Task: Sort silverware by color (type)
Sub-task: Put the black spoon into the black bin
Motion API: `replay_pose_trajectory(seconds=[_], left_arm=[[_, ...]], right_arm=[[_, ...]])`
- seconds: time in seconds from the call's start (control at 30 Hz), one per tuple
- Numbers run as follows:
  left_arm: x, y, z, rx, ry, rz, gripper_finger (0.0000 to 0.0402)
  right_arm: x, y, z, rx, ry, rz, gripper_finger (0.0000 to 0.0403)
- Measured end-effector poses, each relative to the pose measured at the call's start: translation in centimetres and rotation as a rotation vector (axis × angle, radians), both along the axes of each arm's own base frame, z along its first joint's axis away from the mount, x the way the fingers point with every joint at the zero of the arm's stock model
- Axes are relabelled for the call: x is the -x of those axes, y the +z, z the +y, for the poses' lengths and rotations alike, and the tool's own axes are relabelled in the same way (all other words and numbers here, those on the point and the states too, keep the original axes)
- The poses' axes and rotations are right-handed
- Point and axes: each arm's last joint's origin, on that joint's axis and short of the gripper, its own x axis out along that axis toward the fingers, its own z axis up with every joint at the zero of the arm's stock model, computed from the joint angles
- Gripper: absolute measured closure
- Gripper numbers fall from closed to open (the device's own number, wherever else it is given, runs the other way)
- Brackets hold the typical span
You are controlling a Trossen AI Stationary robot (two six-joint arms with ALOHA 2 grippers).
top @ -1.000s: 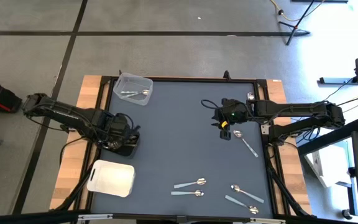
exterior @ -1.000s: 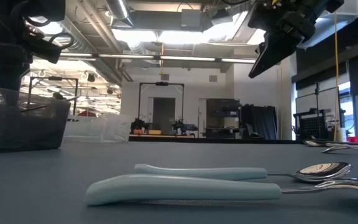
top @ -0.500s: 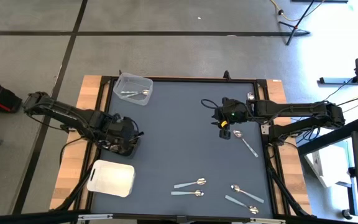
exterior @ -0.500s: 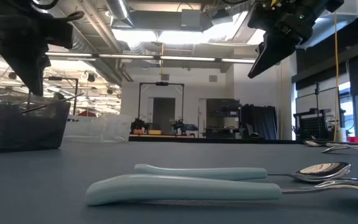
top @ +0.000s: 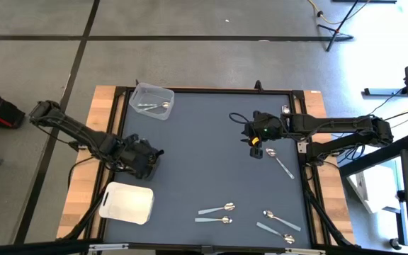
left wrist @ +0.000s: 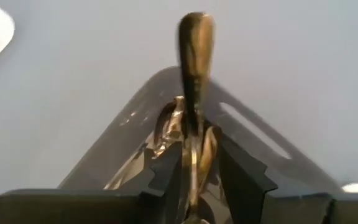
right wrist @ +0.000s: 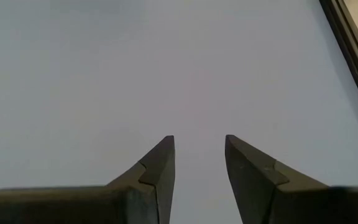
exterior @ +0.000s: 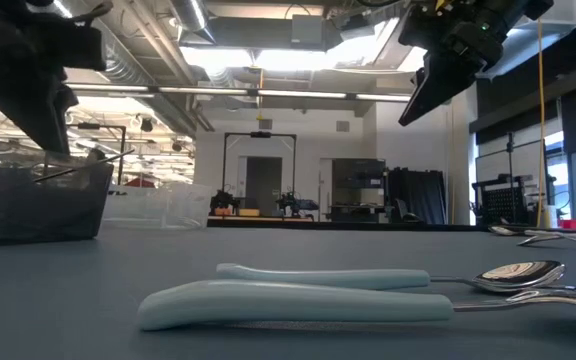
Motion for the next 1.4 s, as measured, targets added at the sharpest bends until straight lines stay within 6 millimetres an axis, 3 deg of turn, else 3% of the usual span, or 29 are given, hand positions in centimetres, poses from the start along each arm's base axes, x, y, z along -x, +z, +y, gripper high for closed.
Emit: replay_pose_trajectory(seconds=[0.5, 0.63, 0.83, 1.2, 1.4], left_arm=[[0.6, -3.2, 0.3, -0.032, 0.009, -0.005, 0.0303], [0.7, -3.4, 0.4, -0.042, -0.003, 0.005, 0.0322], [0.4, -3.3, 0.3, -0.059, -0.046, -0.011, 0.0392], [0.3, 0.2, 0.2, -0.113, -0.107, 0.049, 0.0397], [1.6, -0.2, 0.4, -0.101, -0.181, 0.214, 0.0394]], right_arm=[[0.0, 0.0, 0.0, 0.003, 0.003, -0.004, 0.0274], [-0.1, 0.1, 0.0, 0.008, 0.007, -0.011, 0.0274], [-0.2, 0.2, 0.0, 0.018, 0.017, -0.023, 0.0274], [-0.2, 0.2, 0.0, 0.022, 0.022, -0.024, 0.0274], [-0.2, 0.2, 0.0, 0.035, 0.037, -0.022, 0.0274]])
